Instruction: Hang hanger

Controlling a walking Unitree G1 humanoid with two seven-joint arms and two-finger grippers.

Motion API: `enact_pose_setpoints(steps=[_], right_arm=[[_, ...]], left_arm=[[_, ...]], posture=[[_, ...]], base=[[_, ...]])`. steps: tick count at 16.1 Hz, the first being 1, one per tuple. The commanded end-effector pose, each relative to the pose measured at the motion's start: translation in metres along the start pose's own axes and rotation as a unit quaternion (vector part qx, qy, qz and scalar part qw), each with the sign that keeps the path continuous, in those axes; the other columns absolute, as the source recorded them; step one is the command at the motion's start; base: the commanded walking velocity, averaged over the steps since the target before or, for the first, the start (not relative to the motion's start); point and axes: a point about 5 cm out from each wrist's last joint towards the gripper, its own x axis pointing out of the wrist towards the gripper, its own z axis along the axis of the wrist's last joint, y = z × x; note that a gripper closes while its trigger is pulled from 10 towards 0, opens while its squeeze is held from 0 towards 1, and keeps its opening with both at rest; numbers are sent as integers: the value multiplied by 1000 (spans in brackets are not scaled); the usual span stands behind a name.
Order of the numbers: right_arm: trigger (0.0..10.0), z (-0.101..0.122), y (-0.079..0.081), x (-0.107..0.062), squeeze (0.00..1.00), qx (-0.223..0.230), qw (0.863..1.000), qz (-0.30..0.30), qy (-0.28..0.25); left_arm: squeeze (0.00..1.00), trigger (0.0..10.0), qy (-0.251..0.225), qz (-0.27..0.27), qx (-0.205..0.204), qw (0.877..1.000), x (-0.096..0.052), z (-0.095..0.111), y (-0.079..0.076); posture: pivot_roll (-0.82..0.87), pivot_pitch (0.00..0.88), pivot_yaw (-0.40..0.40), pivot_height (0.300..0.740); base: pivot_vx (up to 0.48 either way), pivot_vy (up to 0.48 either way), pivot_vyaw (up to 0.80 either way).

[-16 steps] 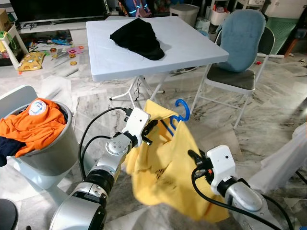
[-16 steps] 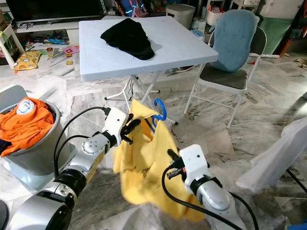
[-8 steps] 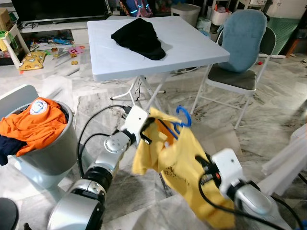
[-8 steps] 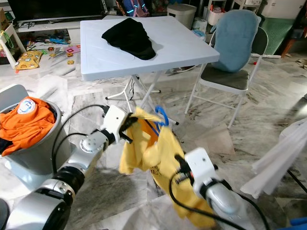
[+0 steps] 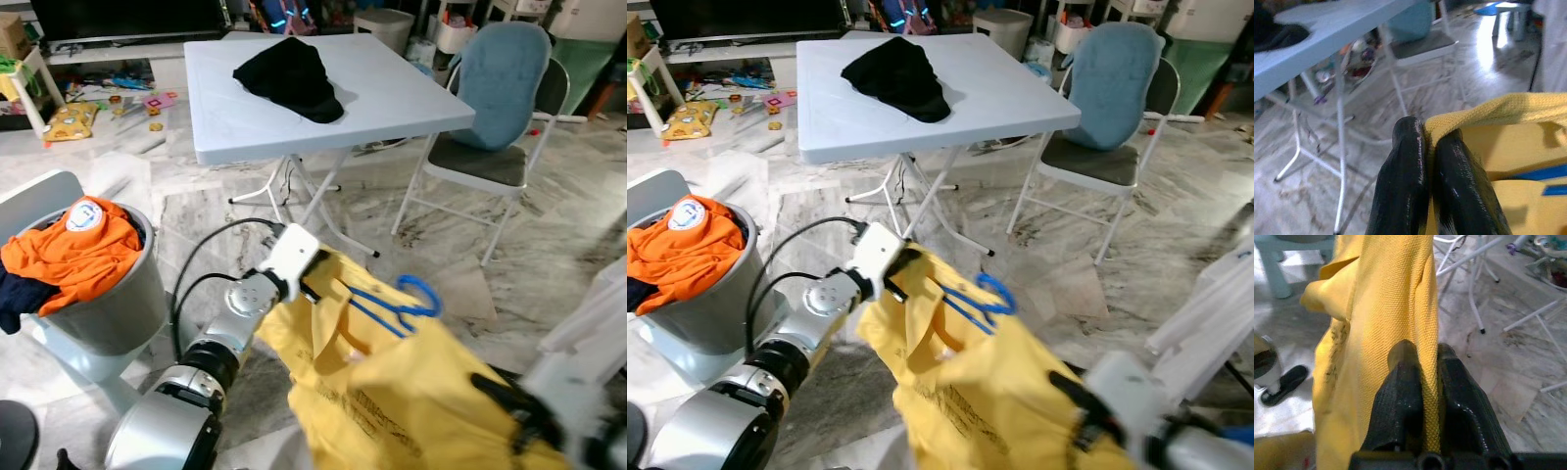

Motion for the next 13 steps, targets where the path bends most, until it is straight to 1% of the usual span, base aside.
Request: enact_pose_setpoints(steps=[1, 2, 3, 4, 6, 7, 9, 11, 13], right_arm=[[10000, -12, -16, -23, 0, 15, 998, -33, 44], [10000, -10, -18, -42, 0, 15, 998, -18, 51], [10000, -7, -17, -52, 0, 18, 999, 0, 51], [10000, 3, -16, -68, 0, 24, 999, 18, 37], [10000, 15, -18, -85, 0, 29, 999, 35, 20], [10000, 20, -20, -89, 0, 34, 999, 38, 9], [10000, 33, -23, -96, 0, 45, 998, 41, -31], [10000, 47, -29, -104, 0, 50, 995, 40, -73], [10000, 53, -37, -107, 0, 51, 994, 26, -91]], left_arm=[[0, 0, 8, 81, -11, 997, -12, 0, 40], [0, 0, 9, 80, -10, 997, -11, 0, 40], [0, 0, 9, 77, -10, 997, -11, 1, 40], [0, 0, 9, 66, -7, 998, -10, 1, 37], [0, 0, 16, 52, 0, 999, -9, -1, 33], [0, 0, 19, 48, 1, 999, -9, -2, 32], [0, 0, 24, 29, -2, 999, -9, -5, 26], [0, 667, 26, 3, -1, 1000, -9, -8, 20], [0, 784, 29, -7, -2, 1000, -9, -9, 17]], posture=[[-73, 16, -39, 740], [-79, 16, -35, 740], [-83, 15, -34, 740], [-87, 14, -32, 740], [-95, 12, -29, 740], [-98, 12, -27, 740], [-99, 10, -28, 740], [-98, 9, -28, 740], [-94, 8, -30, 740]], base=[[0, 0, 0], [0, 0, 0], [0, 0, 0], [0, 0, 0], [0, 0, 0], [0, 0, 0], [0, 0, 0], [0, 0, 0], [0, 0, 0]])
